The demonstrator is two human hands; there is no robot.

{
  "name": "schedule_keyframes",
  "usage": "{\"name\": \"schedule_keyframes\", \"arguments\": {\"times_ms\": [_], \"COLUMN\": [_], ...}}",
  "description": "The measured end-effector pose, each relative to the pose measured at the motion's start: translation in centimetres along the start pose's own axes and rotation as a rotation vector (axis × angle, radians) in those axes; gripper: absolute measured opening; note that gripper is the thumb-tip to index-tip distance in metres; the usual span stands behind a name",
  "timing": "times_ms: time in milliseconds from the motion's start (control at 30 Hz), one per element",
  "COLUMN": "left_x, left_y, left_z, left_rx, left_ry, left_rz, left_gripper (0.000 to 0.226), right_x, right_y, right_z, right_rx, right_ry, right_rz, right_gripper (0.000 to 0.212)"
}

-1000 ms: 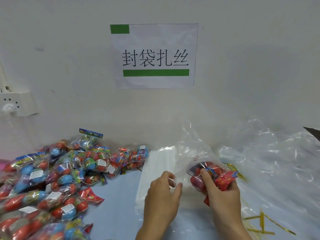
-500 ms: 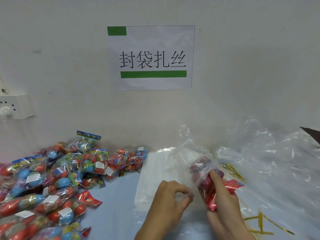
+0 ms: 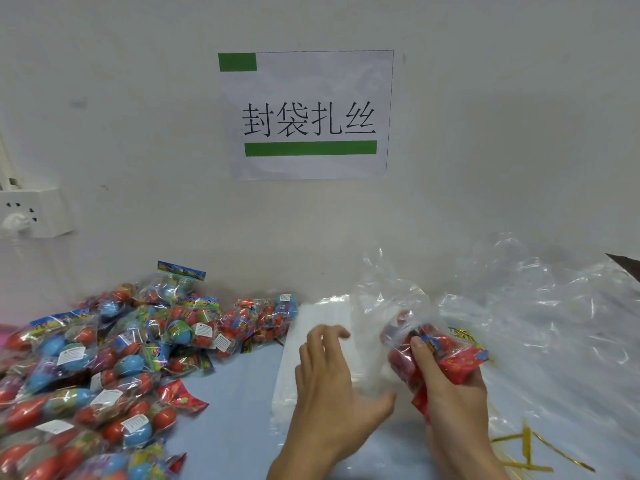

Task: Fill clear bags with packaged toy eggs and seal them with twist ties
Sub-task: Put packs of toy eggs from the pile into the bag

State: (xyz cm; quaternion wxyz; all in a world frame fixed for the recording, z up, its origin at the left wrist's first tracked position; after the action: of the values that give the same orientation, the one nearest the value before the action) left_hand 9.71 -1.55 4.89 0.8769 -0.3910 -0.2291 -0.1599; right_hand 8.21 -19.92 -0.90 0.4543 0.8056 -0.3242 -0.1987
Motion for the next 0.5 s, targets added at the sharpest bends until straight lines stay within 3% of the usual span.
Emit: {"name": "schedule_keyframes", "arguments": {"times_ms": [133,300,400,500], "left_x": [0.6,0.8,0.9,0.6], "left_y": [-2.6,-2.3,-2.1,-3.1], "left_z": [2.3,3.3,4.2,4.8], "left_rx": [-0.166,-0.138,-0.147,-0.245], "left_ry": [-0.175,-0.240,-0.318,-0.365], "left_rz": [-0.131,-0.156,-0.150,-0.199], "left_gripper": [0.066,0.029,0.010,0.010], "right_x": [-1.8,-5.0,-5.4,-5.0], "right_y": [2.3,3.2,3.5,4.1], "right_z": [-1.8,-4.9,-5.0,-4.2], "right_rx": [-0.234,-0.465,-0.518,-0.569], "right_ry": [0.158,0.451,0.443,0.306], "right_rz": [0.277,0.537,0.594,0.650], "right_gripper": [0.043,0.054,0.054,0.055]}}
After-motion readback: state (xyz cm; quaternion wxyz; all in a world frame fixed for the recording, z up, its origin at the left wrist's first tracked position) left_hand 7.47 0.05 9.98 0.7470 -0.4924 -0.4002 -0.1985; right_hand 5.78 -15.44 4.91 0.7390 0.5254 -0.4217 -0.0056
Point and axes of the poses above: each hand's wrist, its own x-axis towards the middle knuckle, its own z-axis out of the back of the hand, y = z × x, the point moved 10 cm from there along x, towards the middle knuckle, and after that the axes turned 8 degrees about -y, right-handed, at the moved point
